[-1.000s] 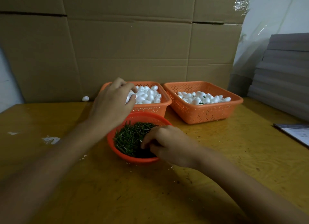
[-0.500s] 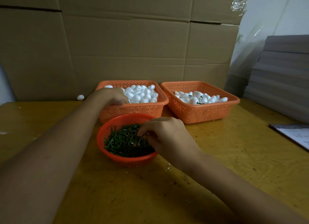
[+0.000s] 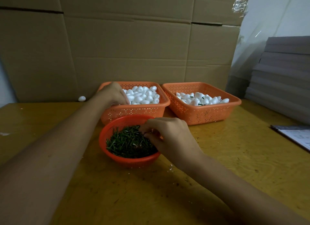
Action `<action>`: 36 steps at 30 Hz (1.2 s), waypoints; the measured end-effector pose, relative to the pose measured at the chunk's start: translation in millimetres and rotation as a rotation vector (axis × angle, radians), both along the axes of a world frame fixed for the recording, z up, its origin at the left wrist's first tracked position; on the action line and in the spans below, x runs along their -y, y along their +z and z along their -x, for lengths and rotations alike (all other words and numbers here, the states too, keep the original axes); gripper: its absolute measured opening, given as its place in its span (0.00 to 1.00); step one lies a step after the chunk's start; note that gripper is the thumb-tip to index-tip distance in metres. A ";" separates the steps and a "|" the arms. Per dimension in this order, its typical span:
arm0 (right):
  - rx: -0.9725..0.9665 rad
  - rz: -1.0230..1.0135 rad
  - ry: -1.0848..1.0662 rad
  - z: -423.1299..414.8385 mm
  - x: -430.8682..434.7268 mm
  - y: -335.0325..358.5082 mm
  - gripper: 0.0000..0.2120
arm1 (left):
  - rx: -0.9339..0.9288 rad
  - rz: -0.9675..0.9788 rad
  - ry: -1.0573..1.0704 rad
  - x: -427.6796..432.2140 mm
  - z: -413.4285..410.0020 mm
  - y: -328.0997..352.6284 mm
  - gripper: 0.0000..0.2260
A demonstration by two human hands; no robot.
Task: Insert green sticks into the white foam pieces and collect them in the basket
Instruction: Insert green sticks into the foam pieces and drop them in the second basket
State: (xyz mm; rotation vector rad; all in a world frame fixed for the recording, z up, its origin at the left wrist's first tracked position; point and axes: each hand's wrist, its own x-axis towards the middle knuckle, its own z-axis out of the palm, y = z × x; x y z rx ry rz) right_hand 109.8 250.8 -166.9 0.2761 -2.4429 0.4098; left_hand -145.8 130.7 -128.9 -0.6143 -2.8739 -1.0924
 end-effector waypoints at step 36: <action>0.131 0.392 0.168 9.6 -4.1 -12.7 0.29 | 0.518 -1.222 -0.508 95.8 -158.0 -40.4 0.20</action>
